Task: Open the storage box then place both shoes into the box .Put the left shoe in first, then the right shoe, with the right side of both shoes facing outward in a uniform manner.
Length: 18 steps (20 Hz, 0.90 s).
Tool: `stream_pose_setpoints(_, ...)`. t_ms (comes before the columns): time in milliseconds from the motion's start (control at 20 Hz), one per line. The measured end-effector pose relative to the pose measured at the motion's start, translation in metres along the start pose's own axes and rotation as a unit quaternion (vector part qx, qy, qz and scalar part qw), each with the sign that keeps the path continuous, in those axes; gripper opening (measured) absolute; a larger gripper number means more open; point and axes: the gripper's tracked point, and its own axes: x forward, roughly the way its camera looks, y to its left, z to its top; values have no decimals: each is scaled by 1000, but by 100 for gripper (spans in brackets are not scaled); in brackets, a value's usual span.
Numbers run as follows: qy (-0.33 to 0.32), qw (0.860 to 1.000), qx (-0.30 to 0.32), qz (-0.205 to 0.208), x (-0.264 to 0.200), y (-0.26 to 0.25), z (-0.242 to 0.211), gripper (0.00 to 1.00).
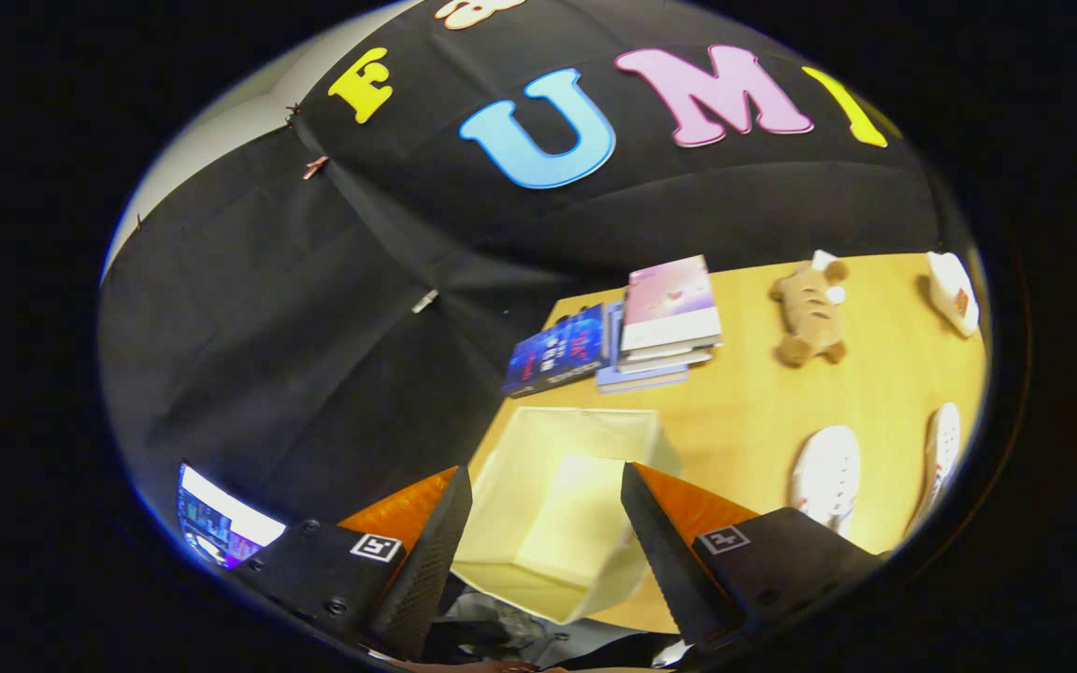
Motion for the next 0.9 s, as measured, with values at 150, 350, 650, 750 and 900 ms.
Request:
stream_pose_setpoints(150,-12,998,-23,-59,-26,-63,-4,98)
stream_pose_setpoints(350,12,989,-77,-127,-48,-149,-30,99)
stream_pose_setpoints(650,95,974,-97,-181,-46,-248,-93,99)
stream_pose_setpoints(750,113,971,-96,-190,-39,-274,-105,99)
stream_pose_setpoints(900,139,965,-105,-194,-26,-305,-118,99)
